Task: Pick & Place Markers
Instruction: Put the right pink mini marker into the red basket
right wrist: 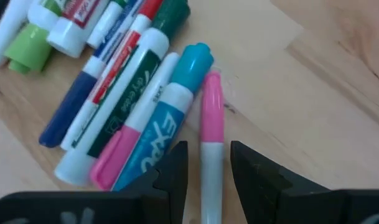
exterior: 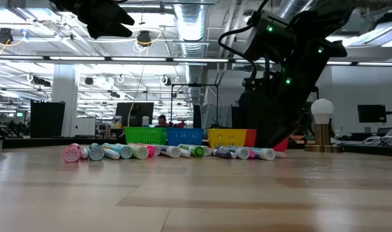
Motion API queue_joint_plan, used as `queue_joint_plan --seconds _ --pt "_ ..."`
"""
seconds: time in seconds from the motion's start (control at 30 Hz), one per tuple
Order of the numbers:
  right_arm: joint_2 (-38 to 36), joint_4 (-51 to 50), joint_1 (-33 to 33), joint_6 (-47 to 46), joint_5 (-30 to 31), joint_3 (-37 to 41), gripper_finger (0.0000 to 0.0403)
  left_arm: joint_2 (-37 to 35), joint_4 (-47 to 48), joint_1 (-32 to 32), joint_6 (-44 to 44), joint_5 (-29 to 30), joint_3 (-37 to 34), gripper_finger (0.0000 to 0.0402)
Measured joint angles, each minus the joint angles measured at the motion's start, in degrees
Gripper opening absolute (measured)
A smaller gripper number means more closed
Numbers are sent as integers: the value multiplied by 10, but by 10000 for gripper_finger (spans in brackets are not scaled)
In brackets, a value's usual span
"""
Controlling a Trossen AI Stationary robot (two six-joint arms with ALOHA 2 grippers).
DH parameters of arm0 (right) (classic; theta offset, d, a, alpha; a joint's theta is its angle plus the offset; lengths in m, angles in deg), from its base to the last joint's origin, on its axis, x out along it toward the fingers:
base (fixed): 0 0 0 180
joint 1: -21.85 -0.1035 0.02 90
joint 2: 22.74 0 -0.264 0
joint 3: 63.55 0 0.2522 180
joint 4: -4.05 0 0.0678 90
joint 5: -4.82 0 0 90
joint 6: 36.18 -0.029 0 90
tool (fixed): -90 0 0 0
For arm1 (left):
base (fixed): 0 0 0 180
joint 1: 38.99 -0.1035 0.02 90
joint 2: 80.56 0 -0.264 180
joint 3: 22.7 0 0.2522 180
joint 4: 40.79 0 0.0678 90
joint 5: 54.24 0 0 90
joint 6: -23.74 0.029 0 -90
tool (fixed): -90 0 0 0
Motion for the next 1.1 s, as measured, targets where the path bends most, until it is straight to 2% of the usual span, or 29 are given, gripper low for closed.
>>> queue_joint_plan --seconds 0.3,0.5,0.77,0.93,1.1 --pt "0 -4 18 5 -4 0 110 0 0 0 0 0 0 260" --pt "3 -8 40 6 -49 0 108 0 0 0 0 0 0 260" --pt "0 -14 66 20 -109 5 61 0 0 0 0 0 0 260" --pt "-5 -17 71 20 -115 4 28 0 0 0 0 0 0 260" --pt "-10 -38 71 20 -121 -9 38 0 0 0 0 0 0 260"
